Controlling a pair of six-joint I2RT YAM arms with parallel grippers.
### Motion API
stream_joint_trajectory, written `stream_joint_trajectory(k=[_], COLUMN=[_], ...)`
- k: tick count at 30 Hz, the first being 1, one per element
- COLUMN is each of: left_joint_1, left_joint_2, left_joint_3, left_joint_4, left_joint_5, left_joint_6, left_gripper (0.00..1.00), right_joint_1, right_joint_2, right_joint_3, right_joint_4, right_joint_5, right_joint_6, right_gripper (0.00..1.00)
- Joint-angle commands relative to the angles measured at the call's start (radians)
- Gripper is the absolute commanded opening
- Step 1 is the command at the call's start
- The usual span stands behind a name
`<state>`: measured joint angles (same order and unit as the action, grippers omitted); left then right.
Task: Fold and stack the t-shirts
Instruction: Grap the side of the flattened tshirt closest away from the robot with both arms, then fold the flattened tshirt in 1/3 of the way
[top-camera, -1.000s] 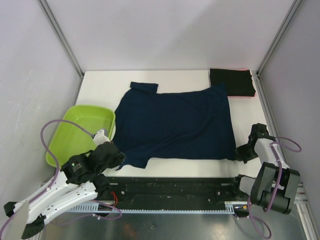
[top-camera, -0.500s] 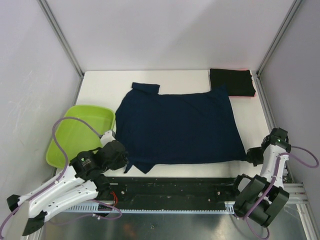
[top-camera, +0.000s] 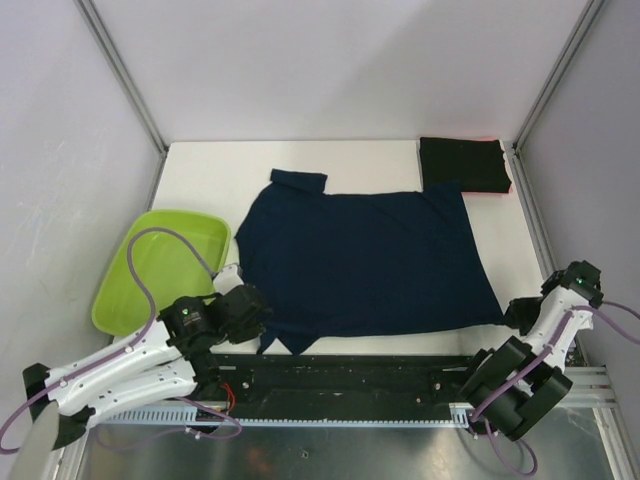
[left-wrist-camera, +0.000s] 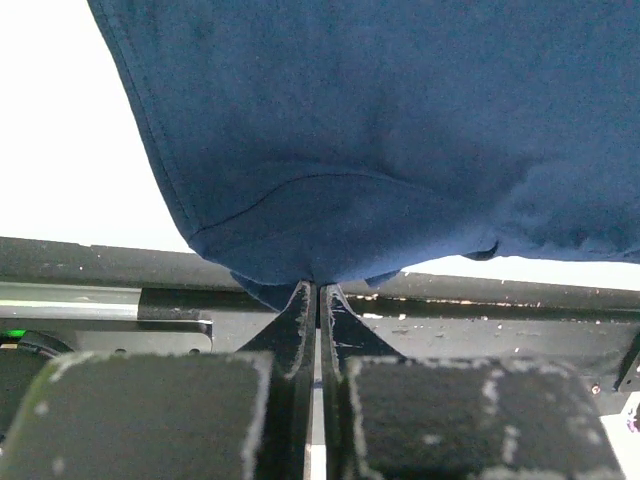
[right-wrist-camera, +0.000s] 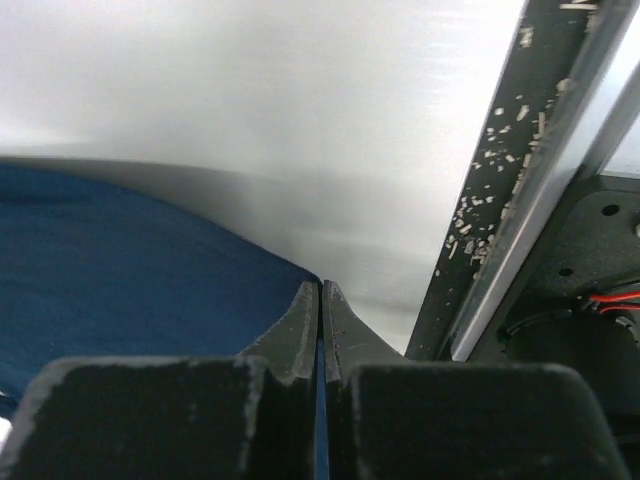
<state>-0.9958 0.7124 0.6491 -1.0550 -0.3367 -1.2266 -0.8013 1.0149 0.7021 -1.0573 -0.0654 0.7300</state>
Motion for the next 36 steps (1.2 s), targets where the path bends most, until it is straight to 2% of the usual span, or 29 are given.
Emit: stream_joint_trajectory(k=[1, 7, 13, 22, 36], left_joint_1=[-0.006, 0.080, 0.214, 0.343, 0.449], left_joint_2=[0.038, 0.175, 0.287, 0.476, 0.644], left_joint_3=[0.087, 0.184, 0.244, 0.265, 0.346], left_joint_4=[0.011, 0.015, 0.103, 0.310, 0.431], left_joint_5=[-0.096, -0.206, -0.220, -0.176, -0.133], left_joint_6=[-0.020, 0.055, 0.202, 0.346, 0.444], left_gripper=[0.00, 0.00, 0.00, 0.00, 0.00], right_joint_1=[0.096, 0.331, 0.435, 0.520, 0.535], right_joint_2=[0.023, 0.080, 0.183, 0.348, 0.456], right_joint_3=[0.076, 0.141, 0.167, 0.198, 0.269], right_joint_4=[0.038, 0.100, 0.202, 0.393, 0.532], right_joint_5=[0.031, 0.159, 0.185, 0.189, 0.185], right_joint_6=[-0.054, -0.008, 0.014, -0.005, -0.013], right_gripper=[0.00, 0.00, 0.00, 0.00, 0.00])
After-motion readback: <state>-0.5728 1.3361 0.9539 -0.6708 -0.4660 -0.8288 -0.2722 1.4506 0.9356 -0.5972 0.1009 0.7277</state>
